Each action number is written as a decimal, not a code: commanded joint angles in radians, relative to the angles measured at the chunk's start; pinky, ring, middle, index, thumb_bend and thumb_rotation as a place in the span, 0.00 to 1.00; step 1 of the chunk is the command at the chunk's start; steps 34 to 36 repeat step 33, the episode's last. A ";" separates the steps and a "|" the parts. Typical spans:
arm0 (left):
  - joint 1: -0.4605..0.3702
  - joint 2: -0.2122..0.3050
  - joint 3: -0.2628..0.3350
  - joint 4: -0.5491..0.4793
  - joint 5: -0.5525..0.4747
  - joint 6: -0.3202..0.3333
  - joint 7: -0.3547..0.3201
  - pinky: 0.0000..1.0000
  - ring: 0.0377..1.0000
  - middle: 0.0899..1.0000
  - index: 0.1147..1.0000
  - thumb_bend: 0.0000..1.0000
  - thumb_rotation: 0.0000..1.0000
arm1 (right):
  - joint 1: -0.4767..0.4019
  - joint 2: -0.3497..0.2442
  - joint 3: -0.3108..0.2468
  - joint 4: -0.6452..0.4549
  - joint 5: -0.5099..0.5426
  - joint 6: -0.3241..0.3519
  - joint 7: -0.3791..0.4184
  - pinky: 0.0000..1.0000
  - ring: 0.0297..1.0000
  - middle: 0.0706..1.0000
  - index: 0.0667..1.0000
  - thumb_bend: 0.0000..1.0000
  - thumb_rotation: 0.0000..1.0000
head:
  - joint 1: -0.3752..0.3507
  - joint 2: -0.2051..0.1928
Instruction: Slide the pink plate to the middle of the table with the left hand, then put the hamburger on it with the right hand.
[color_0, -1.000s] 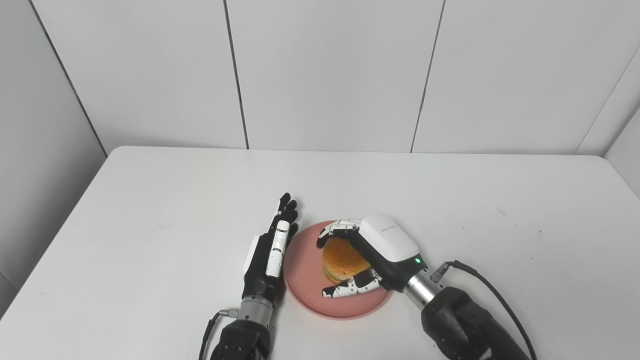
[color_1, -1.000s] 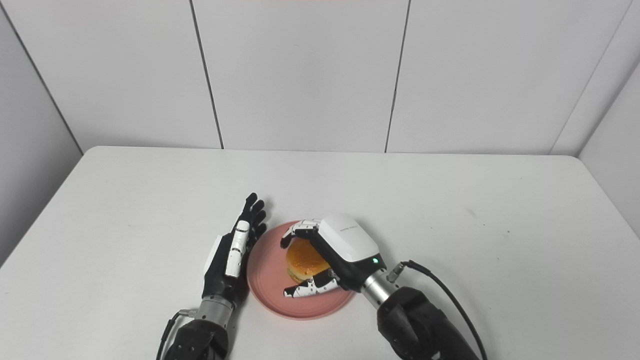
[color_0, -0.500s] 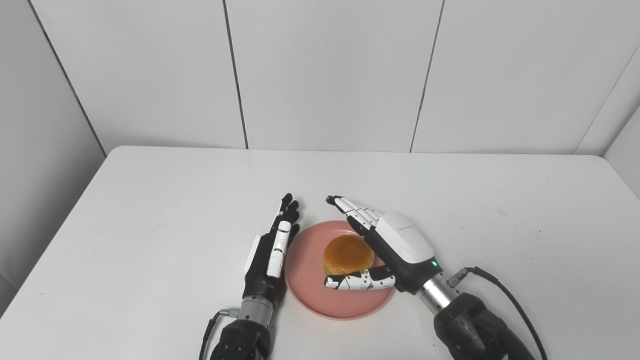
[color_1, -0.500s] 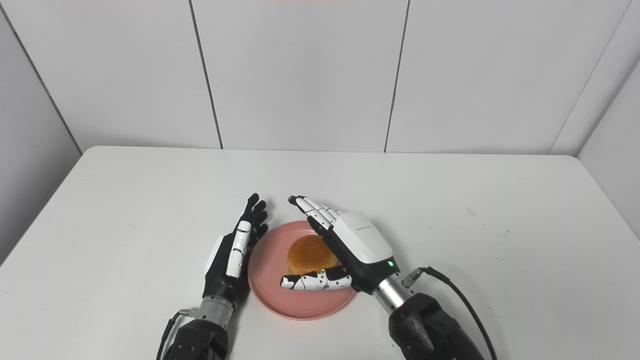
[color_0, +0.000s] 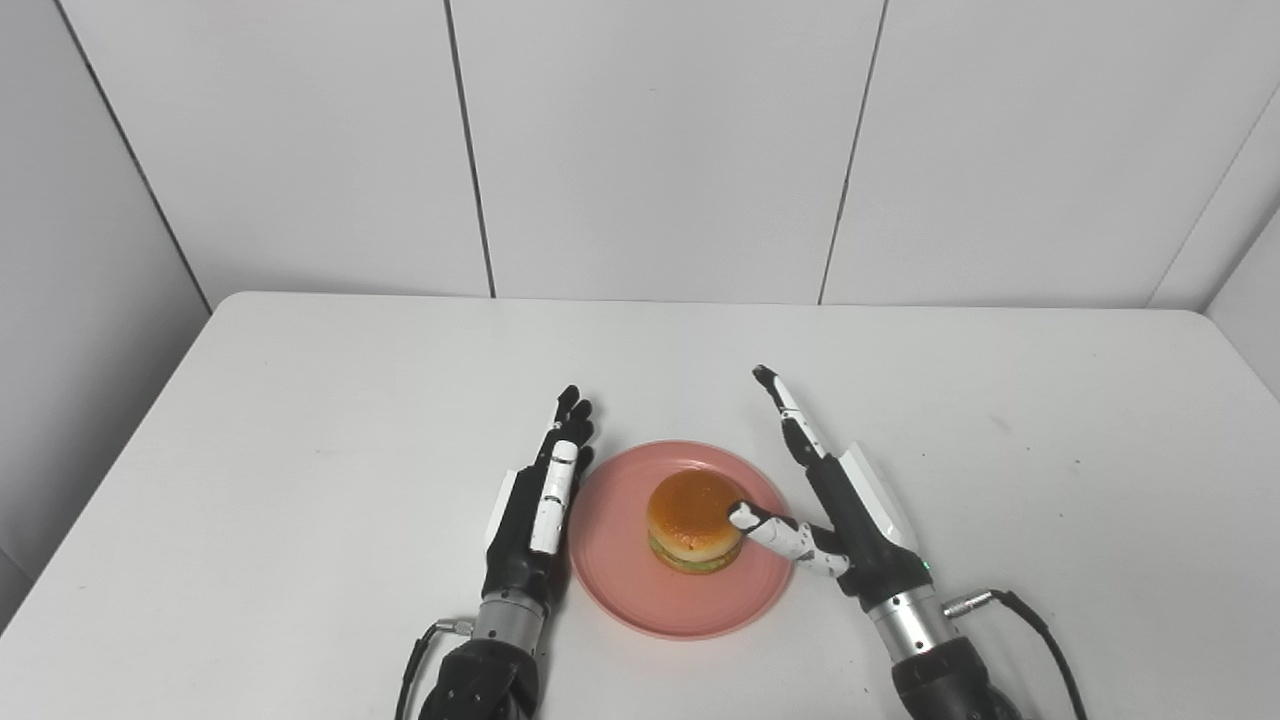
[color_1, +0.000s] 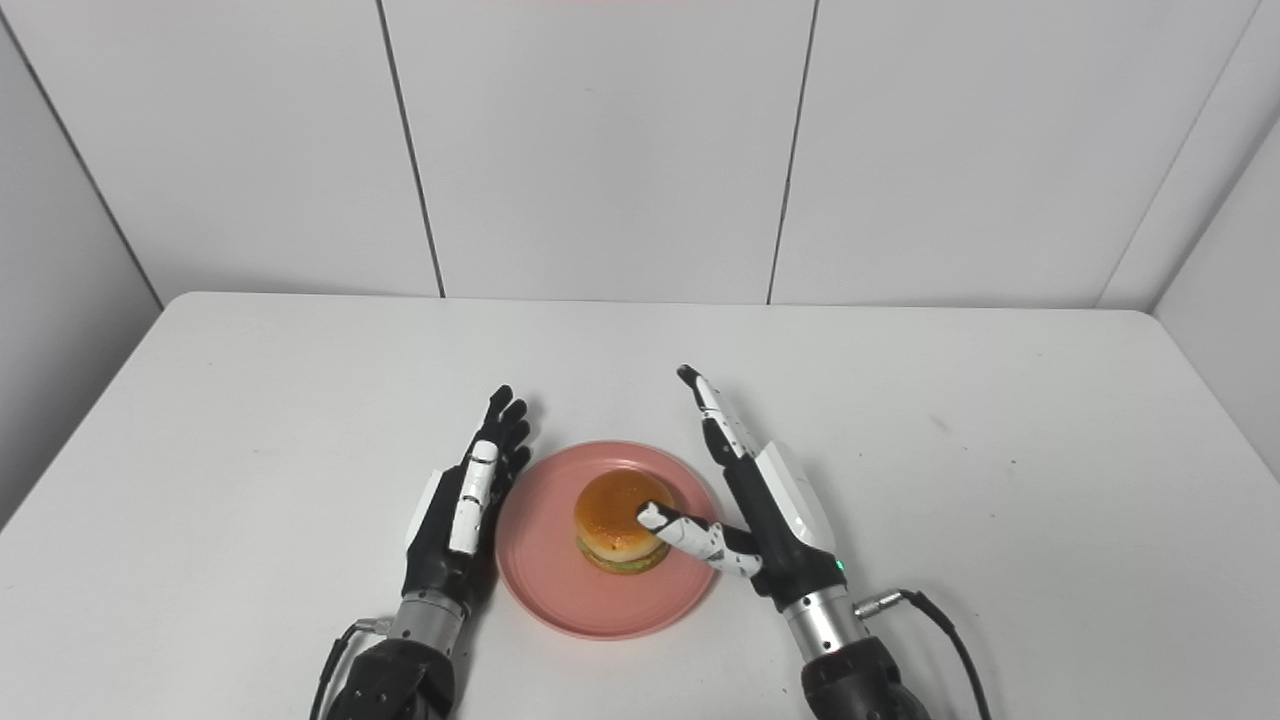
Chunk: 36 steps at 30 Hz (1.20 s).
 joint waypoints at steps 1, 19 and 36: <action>0.058 0.014 0.009 0.035 0.003 -0.036 0.003 1.00 1.00 1.00 1.00 0.53 1.00 | -0.001 0.028 -0.020 -0.025 0.043 -0.005 -0.019 1.00 1.00 1.00 1.00 0.68 1.00 | -0.001 0.003; 0.065 0.031 0.016 0.023 0.006 -0.037 0.007 1.00 1.00 1.00 1.00 0.53 1.00 | 0.030 0.154 -0.107 0.014 0.280 0.047 -0.004 1.00 1.00 1.00 1.00 0.56 0.97 | -0.014 0.005; 0.062 0.049 0.012 0.039 0.032 -0.053 0.035 1.00 1.00 1.00 1.00 0.53 1.00 | 0.022 0.162 -0.120 0.091 0.316 0.043 0.008 1.00 1.00 1.00 1.00 0.56 0.95 | -0.015 -0.001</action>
